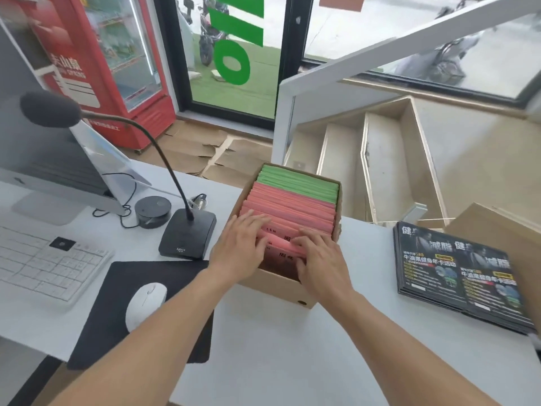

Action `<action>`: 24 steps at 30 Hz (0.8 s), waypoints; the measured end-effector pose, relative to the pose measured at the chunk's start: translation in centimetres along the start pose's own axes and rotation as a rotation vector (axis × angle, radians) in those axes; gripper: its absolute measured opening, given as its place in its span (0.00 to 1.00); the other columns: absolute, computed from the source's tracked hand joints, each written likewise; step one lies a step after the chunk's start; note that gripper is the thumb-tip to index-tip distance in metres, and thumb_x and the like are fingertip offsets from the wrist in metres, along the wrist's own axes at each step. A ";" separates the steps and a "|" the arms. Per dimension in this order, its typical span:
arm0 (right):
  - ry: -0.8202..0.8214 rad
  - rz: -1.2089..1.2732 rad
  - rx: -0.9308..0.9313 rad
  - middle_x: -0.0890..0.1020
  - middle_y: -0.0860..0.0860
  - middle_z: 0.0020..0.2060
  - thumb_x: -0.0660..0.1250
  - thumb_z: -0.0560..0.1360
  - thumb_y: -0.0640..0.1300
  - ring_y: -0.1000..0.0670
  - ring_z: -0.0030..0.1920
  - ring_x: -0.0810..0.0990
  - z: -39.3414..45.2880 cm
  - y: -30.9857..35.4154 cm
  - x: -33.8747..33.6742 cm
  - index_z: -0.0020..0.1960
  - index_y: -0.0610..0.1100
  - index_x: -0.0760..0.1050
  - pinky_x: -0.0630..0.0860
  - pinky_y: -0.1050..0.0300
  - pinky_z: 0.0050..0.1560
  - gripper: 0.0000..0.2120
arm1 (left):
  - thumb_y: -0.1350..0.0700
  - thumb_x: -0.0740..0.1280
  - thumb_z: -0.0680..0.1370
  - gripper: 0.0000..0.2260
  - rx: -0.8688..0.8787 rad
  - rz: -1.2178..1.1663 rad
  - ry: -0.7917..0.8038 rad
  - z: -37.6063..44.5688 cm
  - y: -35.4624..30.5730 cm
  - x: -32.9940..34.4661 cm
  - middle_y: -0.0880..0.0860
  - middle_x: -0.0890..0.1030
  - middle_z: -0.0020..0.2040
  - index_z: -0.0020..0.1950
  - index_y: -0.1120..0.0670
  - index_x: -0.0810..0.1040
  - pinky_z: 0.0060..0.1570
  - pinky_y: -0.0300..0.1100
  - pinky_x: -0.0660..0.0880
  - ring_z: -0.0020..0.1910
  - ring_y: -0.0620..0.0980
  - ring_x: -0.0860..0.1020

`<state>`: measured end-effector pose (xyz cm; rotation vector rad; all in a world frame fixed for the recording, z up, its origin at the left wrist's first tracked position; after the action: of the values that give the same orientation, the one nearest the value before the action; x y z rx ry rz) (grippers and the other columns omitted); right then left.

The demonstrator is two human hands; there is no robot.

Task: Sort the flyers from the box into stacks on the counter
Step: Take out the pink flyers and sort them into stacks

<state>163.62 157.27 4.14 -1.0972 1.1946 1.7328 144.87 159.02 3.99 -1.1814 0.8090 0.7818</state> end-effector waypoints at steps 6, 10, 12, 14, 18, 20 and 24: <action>-0.140 -0.020 0.016 0.83 0.55 0.57 0.70 0.67 0.30 0.47 0.60 0.79 -0.3 0.6 -0.2 0.56 0.52 0.82 0.72 0.51 0.61 0.23 | 0.45 0.62 0.82 0.21 0.020 0.022 -0.012 -0.3 0.1 0.4 0.41 0.69 0.76 0.76 0.44 0.69 0.80 0.48 0.51 0.79 0.43 0.59; -0.195 -0.023 0.037 0.85 0.54 0.51 0.69 0.64 0.27 0.46 0.54 0.80 -0.7 0.8 -0.4 0.58 0.50 0.82 0.73 0.51 0.57 0.27 | 0.49 0.69 0.76 0.23 0.026 0.032 -0.017 -0.3 0.1 0.2 0.43 0.73 0.71 0.72 0.45 0.73 0.77 0.49 0.60 0.75 0.46 0.65; -0.203 -0.035 0.047 0.85 0.54 0.50 0.69 0.64 0.27 0.46 0.53 0.81 -0.9 0.8 -0.3 0.58 0.50 0.82 0.74 0.50 0.56 0.27 | 0.52 0.71 0.75 0.22 -0.014 0.019 -0.044 -0.3 0.0 -0.2 0.44 0.76 0.64 0.69 0.45 0.76 0.71 0.47 0.66 0.69 0.48 0.68; -0.207 -0.046 0.057 0.85 0.54 0.49 0.69 0.65 0.28 0.46 0.52 0.81 -1.0 0.7 -0.3 0.58 0.50 0.82 0.74 0.50 0.55 0.26 | 0.54 0.72 0.75 0.19 -0.046 0.015 -0.063 -0.4 -0.1 -0.4 0.44 0.77 0.59 0.66 0.45 0.78 0.67 0.46 0.69 0.65 0.48 0.70; -0.190 -0.054 0.111 0.83 0.53 0.48 0.70 0.69 0.31 0.46 0.49 0.80 -1.3 0.6 -0.1 0.58 0.51 0.83 0.76 0.49 0.52 0.22 | 0.55 0.72 0.76 0.10 -0.076 0.010 -0.085 -0.4 -0.1 -0.6 0.44 0.76 0.54 0.56 0.45 0.82 0.64 0.45 0.70 0.62 0.47 0.70; -0.178 -0.051 0.124 0.83 0.53 0.49 0.70 0.70 0.32 0.46 0.51 0.80 -1.2 0.6 0.1 0.59 0.51 0.82 0.75 0.49 0.53 0.21 | 0.55 0.71 0.76 0.09 -0.078 0.015 -0.084 -0.4 -0.1 -0.5 0.44 0.77 0.54 0.54 0.45 0.82 0.64 0.45 0.70 0.62 0.48 0.70; -0.129 -0.069 0.117 0.83 0.53 0.54 0.69 0.74 0.36 0.45 0.57 0.78 -1.0 0.6 0.2 0.62 0.51 0.82 0.74 0.49 0.58 0.20 | 0.54 0.70 0.77 0.09 -0.077 0.009 -0.075 -0.4 0.0 -0.3 0.43 0.78 0.57 0.55 0.44 0.81 0.66 0.45 0.69 0.64 0.47 0.71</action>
<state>163.23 156.21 3.95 -0.9319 1.1494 1.6349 144.69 158.58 4.20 -1.2104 0.7280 0.8659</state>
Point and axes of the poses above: each hand's wrist, its own z-axis towards the middle knuckle, its own x-axis out of the palm, y = z × x, the point moved 4 cm from there along z, towards the middle knuckle
